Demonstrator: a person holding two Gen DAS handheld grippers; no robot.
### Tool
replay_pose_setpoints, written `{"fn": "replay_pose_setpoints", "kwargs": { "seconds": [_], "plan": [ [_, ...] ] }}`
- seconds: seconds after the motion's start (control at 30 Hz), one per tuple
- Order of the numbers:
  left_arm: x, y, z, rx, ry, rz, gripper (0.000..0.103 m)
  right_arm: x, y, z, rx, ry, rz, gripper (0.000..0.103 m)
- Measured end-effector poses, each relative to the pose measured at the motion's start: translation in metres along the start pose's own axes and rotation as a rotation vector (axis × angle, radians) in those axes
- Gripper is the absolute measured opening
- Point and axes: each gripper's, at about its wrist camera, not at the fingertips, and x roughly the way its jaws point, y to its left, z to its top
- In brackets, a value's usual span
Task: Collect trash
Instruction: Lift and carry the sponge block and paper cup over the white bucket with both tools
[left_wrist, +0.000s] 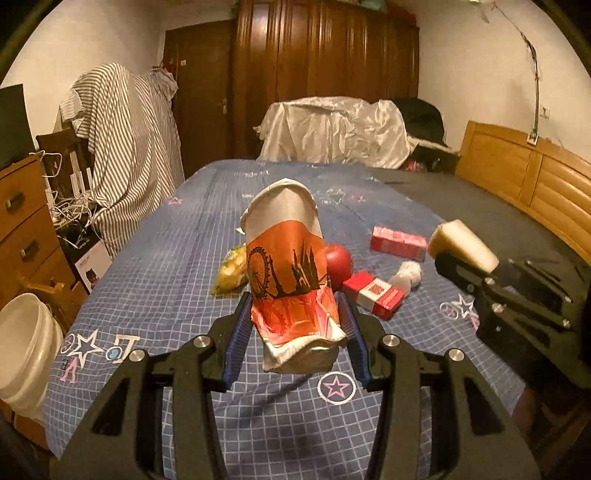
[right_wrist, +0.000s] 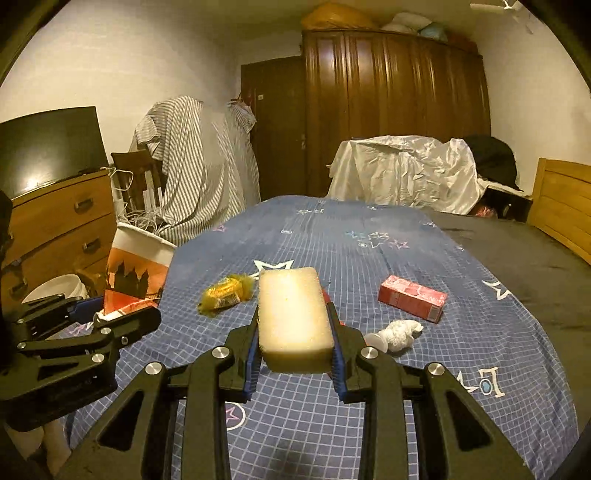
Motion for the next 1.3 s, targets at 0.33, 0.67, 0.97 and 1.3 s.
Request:
{"fn": "replay_pose_setpoints", "kwargs": {
  "seconds": [0.33,0.67,0.97,1.3],
  "plan": [
    [-0.019,0.010,0.010,-0.013,-0.043,0.020,0.045,-0.022,0.015,0.014,-0.002,-0.021,0.005,0.032],
    [-0.039,0.041,0.020,-0.036,-0.072,0.092,0.045,-0.014,0.053,0.039,-0.023,-0.032,0.080,0.032],
    [-0.062,0.100,0.026,-0.085,-0.083,0.198,0.045,0.002,0.125,0.074,-0.061,-0.045,0.189,0.032],
    [-0.099,0.184,0.033,-0.155,-0.090,0.335,0.045,0.032,0.236,0.118,-0.119,-0.015,0.341,0.032]
  ]
}}
